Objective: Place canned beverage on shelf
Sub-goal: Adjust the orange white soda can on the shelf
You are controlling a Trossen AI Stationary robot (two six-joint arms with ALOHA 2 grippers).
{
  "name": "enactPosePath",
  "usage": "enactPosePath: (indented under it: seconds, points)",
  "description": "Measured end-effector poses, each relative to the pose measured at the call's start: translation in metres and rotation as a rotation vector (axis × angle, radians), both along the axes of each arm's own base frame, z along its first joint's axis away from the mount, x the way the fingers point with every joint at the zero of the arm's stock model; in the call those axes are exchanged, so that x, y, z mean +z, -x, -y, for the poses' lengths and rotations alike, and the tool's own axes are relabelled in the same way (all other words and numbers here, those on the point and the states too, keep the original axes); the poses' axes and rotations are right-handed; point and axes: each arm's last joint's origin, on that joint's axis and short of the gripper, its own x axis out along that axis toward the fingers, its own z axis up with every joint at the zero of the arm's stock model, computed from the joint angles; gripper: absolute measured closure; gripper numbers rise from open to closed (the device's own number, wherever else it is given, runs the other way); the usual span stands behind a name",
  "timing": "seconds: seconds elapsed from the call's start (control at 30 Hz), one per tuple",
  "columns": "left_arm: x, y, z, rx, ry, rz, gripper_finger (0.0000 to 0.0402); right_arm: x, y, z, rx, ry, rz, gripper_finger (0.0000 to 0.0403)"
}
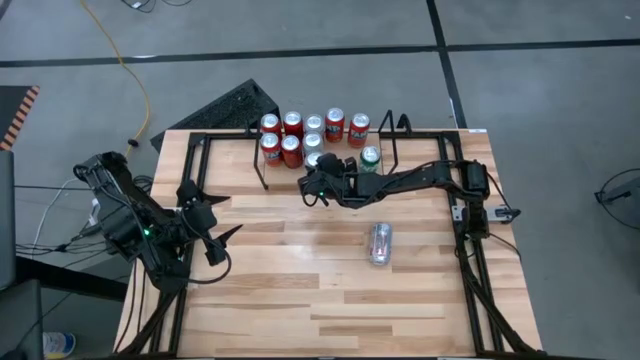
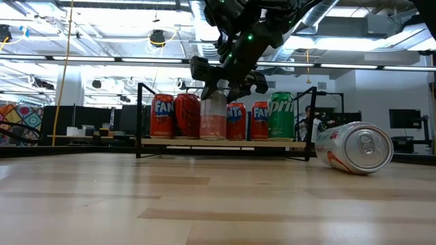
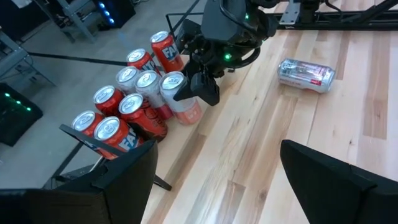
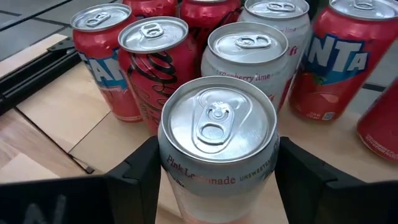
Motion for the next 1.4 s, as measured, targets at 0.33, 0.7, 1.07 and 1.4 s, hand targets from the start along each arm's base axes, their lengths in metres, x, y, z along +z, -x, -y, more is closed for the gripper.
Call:
enactPosePath:
  seconds: [0.33, 0.7, 1.07, 1.4]
  points:
    - [0.000, 0.000, 0.000, 0.000, 0.001, 0.001, 0.0077, 0.000, -0.001, -0.001, 0.094, -0.004, -0.058, 0.0150]
    - [-0.001, 0.000, 0.001, -0.003, 0.032, -0.009, 0.0077, -0.005, -0.001, -0.004, 0.168, -0.026, -0.120, 0.0093]
    - [-0.001, 0.000, 0.000, -0.003, 0.031, -0.009, 0.0077, 0.002, 0.001, -0.008, 0.163, -0.013, -0.106, 0.0086]
    - [-0.001, 0.000, 0.000, -0.001, 0.026, -0.007, 0.0077, 0.033, 0.031, -0.015, 0.125, -0.057, -0.180, 0.0085]
